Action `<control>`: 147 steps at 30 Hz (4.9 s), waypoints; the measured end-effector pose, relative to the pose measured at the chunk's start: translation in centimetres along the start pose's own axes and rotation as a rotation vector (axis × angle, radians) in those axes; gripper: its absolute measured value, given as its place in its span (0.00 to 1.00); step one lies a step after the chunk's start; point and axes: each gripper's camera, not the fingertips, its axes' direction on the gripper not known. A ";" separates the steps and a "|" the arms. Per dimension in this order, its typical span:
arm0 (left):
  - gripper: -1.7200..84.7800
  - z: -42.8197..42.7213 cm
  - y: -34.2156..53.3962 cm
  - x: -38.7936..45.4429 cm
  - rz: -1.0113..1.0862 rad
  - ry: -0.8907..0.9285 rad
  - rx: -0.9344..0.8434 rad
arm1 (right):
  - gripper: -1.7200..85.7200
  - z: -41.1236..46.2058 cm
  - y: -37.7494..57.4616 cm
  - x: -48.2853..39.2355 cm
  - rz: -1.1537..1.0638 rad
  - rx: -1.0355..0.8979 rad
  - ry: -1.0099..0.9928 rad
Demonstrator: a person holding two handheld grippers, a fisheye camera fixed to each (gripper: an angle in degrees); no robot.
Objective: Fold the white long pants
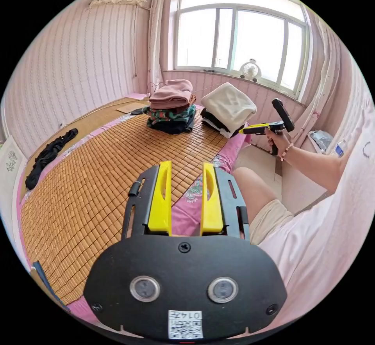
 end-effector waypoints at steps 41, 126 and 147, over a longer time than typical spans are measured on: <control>0.06 18.0 -29.5 -0.2 -0.026 0.525 0.030 | 0.03 -37.4 -5.7 12.3 -0.008 0.549 -0.447; 0.15 -18.4 28.8 -36.7 -0.975 -0.241 -0.215 | 0.07 25.5 16.3 -31.8 -0.206 -0.218 -0.497; 0.01 -20.1 28.0 -31.5 -0.780 -0.161 -0.219 | 0.25 32.1 28.4 -54.6 -1.156 -0.384 -0.176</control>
